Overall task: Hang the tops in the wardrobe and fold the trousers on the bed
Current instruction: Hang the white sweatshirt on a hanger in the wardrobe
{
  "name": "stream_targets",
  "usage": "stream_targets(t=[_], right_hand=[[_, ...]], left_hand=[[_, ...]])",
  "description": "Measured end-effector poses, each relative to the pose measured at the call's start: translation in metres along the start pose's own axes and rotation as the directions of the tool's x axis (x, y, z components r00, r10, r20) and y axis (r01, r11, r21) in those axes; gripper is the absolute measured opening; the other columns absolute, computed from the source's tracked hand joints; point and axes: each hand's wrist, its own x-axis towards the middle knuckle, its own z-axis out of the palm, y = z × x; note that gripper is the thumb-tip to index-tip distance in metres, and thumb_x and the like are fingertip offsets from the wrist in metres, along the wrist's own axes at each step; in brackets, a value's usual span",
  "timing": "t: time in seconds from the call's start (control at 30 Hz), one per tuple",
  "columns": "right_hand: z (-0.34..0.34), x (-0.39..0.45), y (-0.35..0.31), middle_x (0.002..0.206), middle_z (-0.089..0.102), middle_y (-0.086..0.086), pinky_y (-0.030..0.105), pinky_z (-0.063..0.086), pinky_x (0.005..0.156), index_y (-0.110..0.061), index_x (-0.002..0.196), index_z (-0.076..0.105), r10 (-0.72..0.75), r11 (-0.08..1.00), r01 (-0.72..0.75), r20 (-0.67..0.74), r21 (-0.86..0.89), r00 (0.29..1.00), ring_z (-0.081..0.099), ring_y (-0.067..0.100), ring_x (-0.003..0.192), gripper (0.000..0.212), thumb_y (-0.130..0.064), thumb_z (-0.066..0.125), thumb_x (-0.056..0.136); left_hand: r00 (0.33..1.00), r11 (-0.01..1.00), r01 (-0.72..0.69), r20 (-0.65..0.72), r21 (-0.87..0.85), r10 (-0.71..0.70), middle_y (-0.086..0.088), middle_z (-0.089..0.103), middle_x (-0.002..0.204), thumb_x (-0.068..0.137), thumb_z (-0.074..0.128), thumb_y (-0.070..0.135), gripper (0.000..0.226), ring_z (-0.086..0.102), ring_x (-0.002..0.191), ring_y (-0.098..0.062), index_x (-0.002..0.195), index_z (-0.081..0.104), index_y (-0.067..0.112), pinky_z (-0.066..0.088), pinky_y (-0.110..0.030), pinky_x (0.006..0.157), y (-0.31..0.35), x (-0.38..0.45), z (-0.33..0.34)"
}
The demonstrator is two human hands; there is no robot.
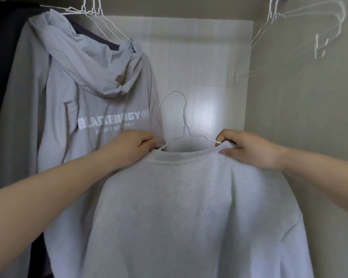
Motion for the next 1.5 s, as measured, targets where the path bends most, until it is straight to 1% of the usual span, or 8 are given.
stream_targets(t=[0.17,0.37,0.5,0.63,0.77,0.97,1.2,1.5], right_hand=[[0.0,-0.004,0.004,0.08,0.062,-0.018,0.008,0.039,0.058,-0.033,0.091,0.058,0.062,0.995,-0.062,-0.005,0.074,0.998,0.055,-0.009,0.066,0.012,-0.021,0.06,0.092],[-0.022,-0.009,0.0,0.076,0.065,-0.009,0.022,0.046,0.061,-0.02,0.091,0.065,0.115,0.98,-0.113,-0.003,0.166,0.993,0.058,0.006,0.066,0.004,-0.021,0.062,0.09],[-0.041,-0.013,-0.008,0.08,0.065,-0.003,0.022,0.046,0.054,-0.025,0.088,0.065,0.145,0.927,-0.229,0.279,0.298,0.949,0.058,0.008,0.066,0.01,-0.017,0.06,0.089],[-0.047,-0.004,-0.026,0.08,0.066,0.004,0.023,0.049,0.054,-0.014,0.087,0.066,0.109,0.727,-0.295,0.32,0.62,0.941,0.061,0.014,0.067,0.007,-0.011,0.062,0.081],[-0.051,0.025,-0.04,0.084,0.067,0.005,0.028,0.047,0.066,-0.017,0.079,0.07,0.342,0.712,-0.252,-0.01,0.655,0.94,0.062,0.019,0.073,0.015,-0.013,0.057,0.086],[-0.052,0.067,-0.074,0.057,0.067,0.005,0.015,0.046,0.043,-0.007,0.077,0.065,0.349,0.511,-0.132,-0.065,0.849,0.935,0.063,0.015,0.047,0.018,-0.015,0.053,0.087],[-0.053,0.144,-0.128,0.082,0.051,0.016,0.033,0.039,0.068,-0.007,0.086,0.053,0.301,0.585,-0.022,-0.192,0.811,0.934,0.051,0.026,0.073,0.009,-0.014,0.048,0.084],[-0.073,0.246,-0.173,0.059,0.043,0.003,0.025,0.033,0.055,-0.012,0.062,0.043,0.221,0.734,0.14,-0.429,0.665,0.876,0.043,0.021,0.057,0.026,-0.015,0.049,0.087]], left_hand=[[0.976,0.989,0.113,0.2,-0.098,-0.092,0.009,0.05,0.064,0.096,0.04,0.048,0.038,0.048,0.062,-0.002,0.066,0.044,0.026,0.036,-0.02,0.058,-0.005,-0.013,0.019],[0.996,0.99,0.004,-0.086,-0.144,-0.017,0.006,0.046,0.054,0.093,0.051,0.043,0.04,0.048,0.057,0.0,0.06,0.045,0.022,0.035,-0.018,0.055,-0.011,-0.002,0.031],[0.969,0.959,0.177,-0.134,-0.221,-0.209,0.003,0.052,0.06,0.085,0.057,0.056,0.05,0.05,0.059,-0.007,0.067,0.058,0.01,0.036,-0.027,0.058,-0.022,0.03,0.029],[0.901,0.832,0.365,-0.065,-0.418,-0.428,0.006,0.053,0.066,0.08,0.06,0.062,0.046,0.053,0.066,-0.013,0.066,0.054,0.019,0.036,-0.027,0.059,-0.012,0.06,0.035],[0.873,0.671,0.38,0.006,-0.637,-0.488,-0.004,0.052,0.136,0.09,0.058,0.047,0.053,0.049,0.125,-0.019,0.133,0.052,0.016,0.036,-0.025,0.101,0.015,0.078,0.041],[0.939,0.327,0.19,0.075,-0.926,-0.335,0.014,0.059,0.127,0.088,0.06,0.048,0.044,0.056,0.113,-0.005,0.128,0.055,0.033,0.044,-0.037,0.097,0.055,0.077,0.003],[0.978,0.357,0.045,-0.033,-0.933,-0.208,-0.005,0.071,0.111,0.097,0.049,0.04,0.03,0.068,0.102,-0.02,0.116,0.065,0.023,0.051,-0.036,0.089,0.057,0.08,-0.059],[0.953,0.62,-0.025,-0.206,-0.784,-0.221,0.002,0.072,0.109,0.091,0.062,0.03,0.021,0.067,0.103,-0.017,0.112,0.067,0.032,0.048,-0.043,0.1,0.014,0.084,-0.123]])
